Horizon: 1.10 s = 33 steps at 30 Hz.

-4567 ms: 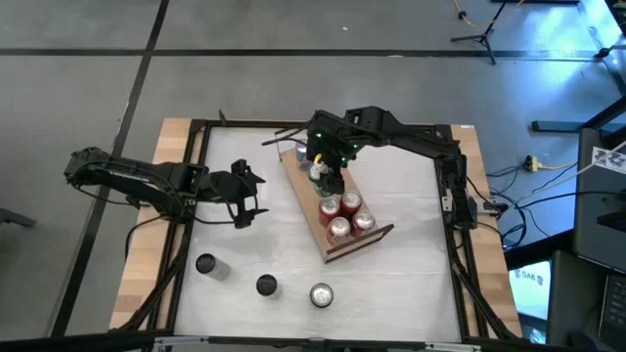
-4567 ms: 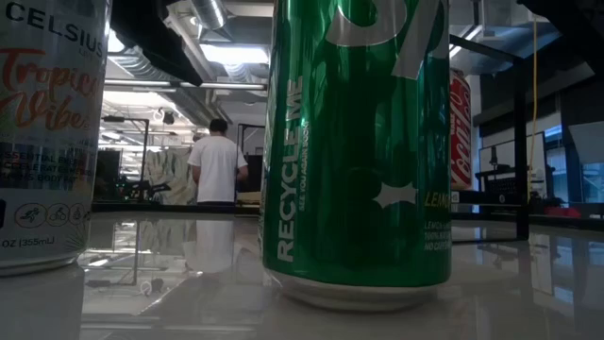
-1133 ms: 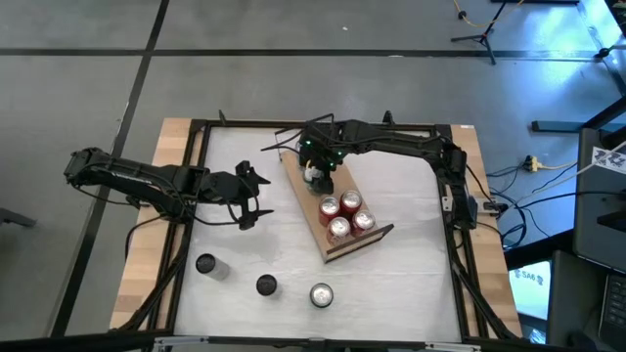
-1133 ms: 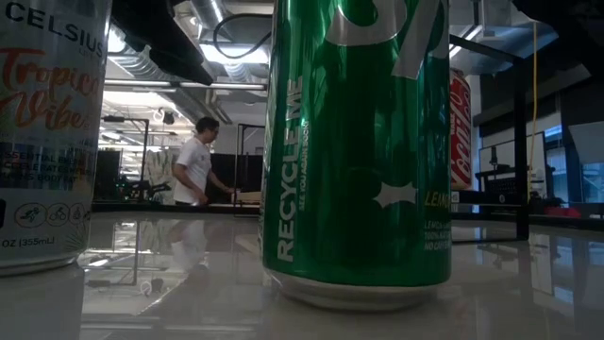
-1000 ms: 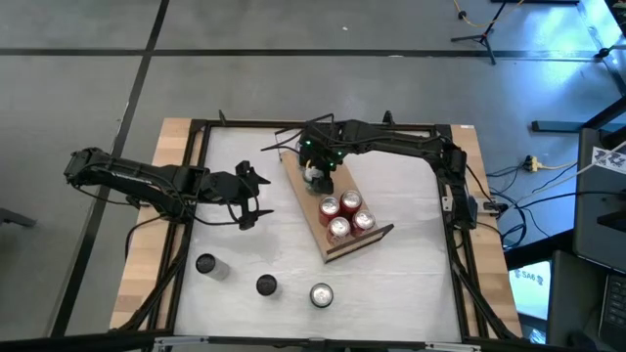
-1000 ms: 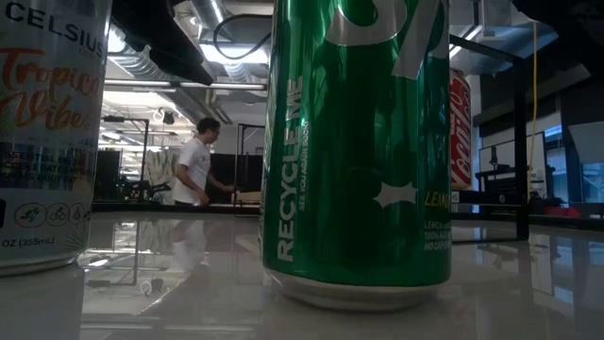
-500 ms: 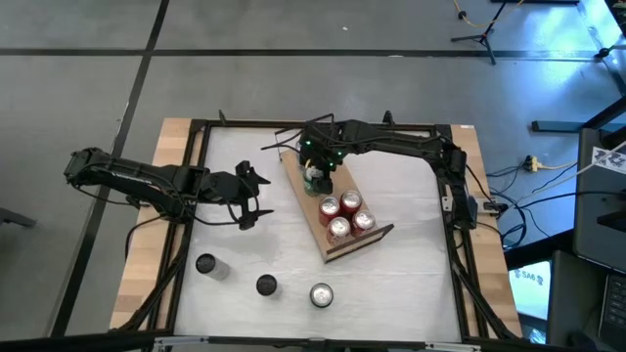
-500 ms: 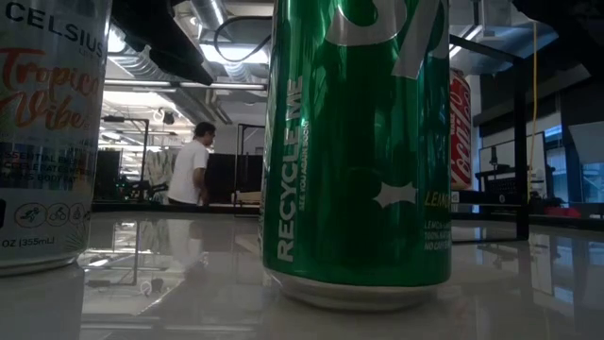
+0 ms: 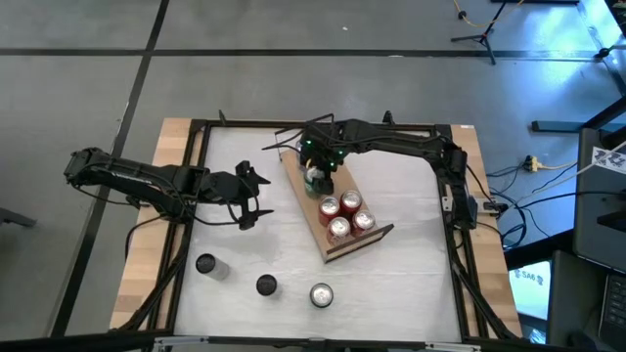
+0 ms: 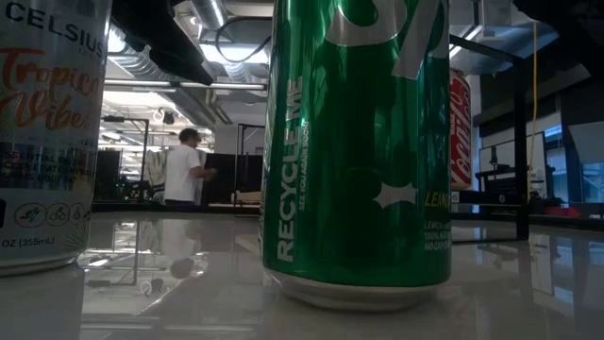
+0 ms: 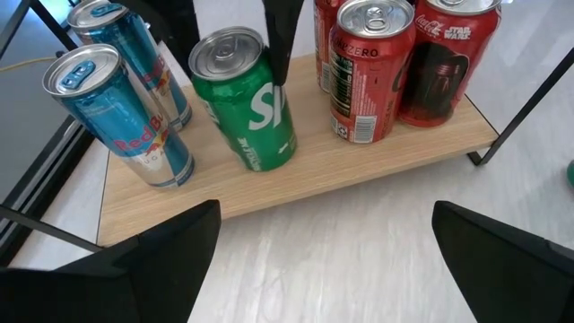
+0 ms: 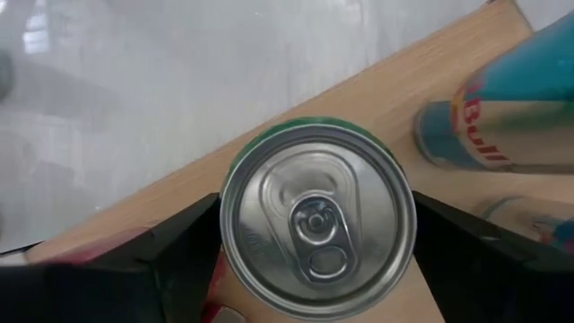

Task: Place canned beverage on shelf
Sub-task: Put the left green soda can on the shelf

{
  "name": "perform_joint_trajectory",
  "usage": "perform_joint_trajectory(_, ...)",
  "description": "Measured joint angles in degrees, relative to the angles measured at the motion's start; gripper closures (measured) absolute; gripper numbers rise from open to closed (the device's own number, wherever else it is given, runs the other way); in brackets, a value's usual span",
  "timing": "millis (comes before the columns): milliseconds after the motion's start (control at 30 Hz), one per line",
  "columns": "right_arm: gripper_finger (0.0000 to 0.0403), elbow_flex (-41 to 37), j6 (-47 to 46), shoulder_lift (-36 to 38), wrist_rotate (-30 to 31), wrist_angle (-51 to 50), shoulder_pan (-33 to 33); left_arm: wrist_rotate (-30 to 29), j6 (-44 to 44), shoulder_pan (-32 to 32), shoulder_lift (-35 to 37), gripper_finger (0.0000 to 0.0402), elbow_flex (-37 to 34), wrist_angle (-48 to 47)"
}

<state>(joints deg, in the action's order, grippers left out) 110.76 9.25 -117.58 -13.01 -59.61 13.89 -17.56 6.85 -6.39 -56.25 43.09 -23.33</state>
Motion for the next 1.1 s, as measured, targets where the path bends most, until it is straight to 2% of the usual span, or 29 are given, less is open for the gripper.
perform_joint_trajectory(200,0.0077,0.0,0.01,1.07,-1.56,-0.92,-0.04,0.0,0.0,-0.01,0.01,0.0008,0.0,0.0)
perform_joint_trajectory(500,0.0077,0.0,0.02,1.16,1.95,-0.58,0.0,0.0,0.0,0.0,0.02,0.0008,0.0,0.04)
perform_joint_trajectory(967,0.0077,0.02,0.03,1.16,1.94,-0.51,0.0,-0.02,0.0,0.0,0.02,0.0008,0.0,0.07)
perform_joint_trajectory(1100,0.0061,0.07,0.03,1.18,1.86,-0.32,0.0,0.0,0.0,0.0,0.02,0.0008,0.0,0.07)
